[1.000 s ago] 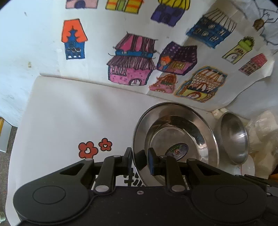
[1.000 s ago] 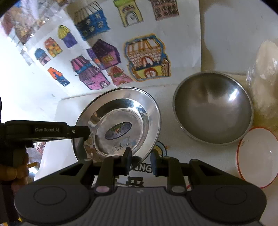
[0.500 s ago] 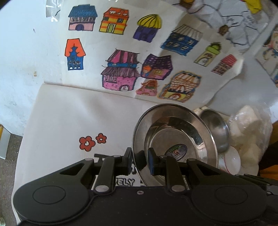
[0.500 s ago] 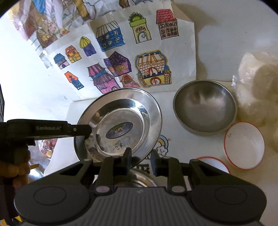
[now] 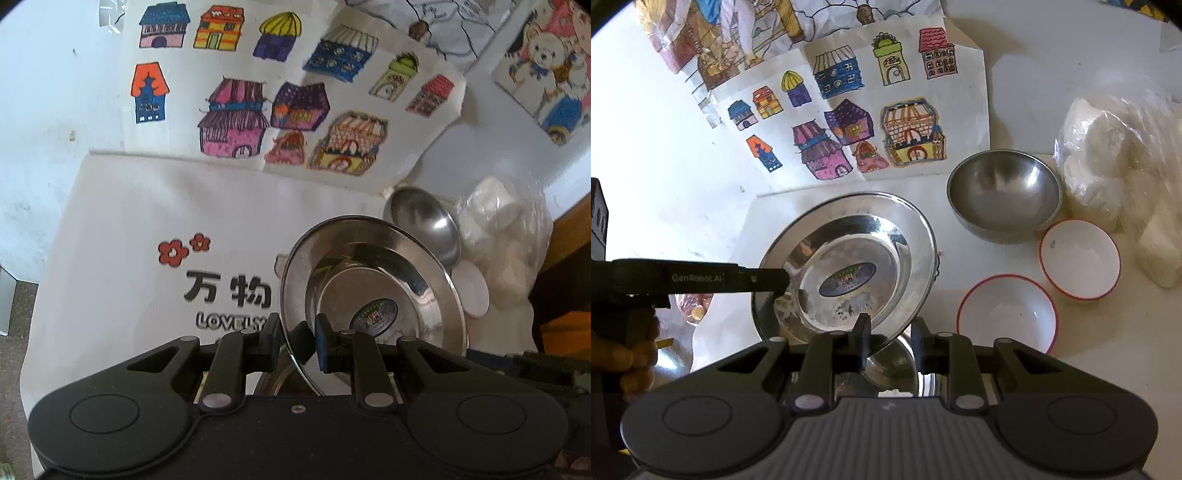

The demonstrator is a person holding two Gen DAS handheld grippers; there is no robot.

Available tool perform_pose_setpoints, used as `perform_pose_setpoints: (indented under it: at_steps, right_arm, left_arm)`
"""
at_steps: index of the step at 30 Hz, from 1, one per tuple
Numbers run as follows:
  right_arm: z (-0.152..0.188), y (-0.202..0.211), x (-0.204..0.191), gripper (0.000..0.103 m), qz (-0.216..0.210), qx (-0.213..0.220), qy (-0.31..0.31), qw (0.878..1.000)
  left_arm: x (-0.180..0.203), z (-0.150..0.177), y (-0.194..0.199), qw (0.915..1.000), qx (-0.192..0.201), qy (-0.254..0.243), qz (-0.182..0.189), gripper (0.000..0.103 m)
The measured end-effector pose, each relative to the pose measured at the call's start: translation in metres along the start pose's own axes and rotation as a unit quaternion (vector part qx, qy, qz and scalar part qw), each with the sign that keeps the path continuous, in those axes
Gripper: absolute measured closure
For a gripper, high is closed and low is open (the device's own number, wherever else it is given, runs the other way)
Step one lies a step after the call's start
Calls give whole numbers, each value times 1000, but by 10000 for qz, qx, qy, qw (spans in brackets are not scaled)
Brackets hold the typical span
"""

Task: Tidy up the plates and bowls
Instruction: 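Lift the labelled plate with both grippers and lower it onto the large plate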

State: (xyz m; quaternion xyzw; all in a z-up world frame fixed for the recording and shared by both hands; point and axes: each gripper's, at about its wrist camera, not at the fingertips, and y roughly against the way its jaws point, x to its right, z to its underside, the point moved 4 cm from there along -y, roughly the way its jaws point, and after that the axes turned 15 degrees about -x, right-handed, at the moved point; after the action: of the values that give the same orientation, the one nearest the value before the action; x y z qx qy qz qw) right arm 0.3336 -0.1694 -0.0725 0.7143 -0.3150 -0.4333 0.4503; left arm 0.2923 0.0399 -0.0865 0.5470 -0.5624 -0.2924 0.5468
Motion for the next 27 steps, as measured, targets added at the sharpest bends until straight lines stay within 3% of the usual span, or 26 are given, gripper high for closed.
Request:
perform_pose_setpoints:
  at_steps: [17, 27]
  right_arm:
    - [34, -2, -7, 77, 46, -379, 143, 9992]
    - [43, -16, -8, 77, -51, -734, 170, 9971]
  left_arm:
    - [-6, 41, -11, 9989, -441, -141, -11, 80]
    - [-9, 51, -20, 9967, -738, -168, -293, 79]
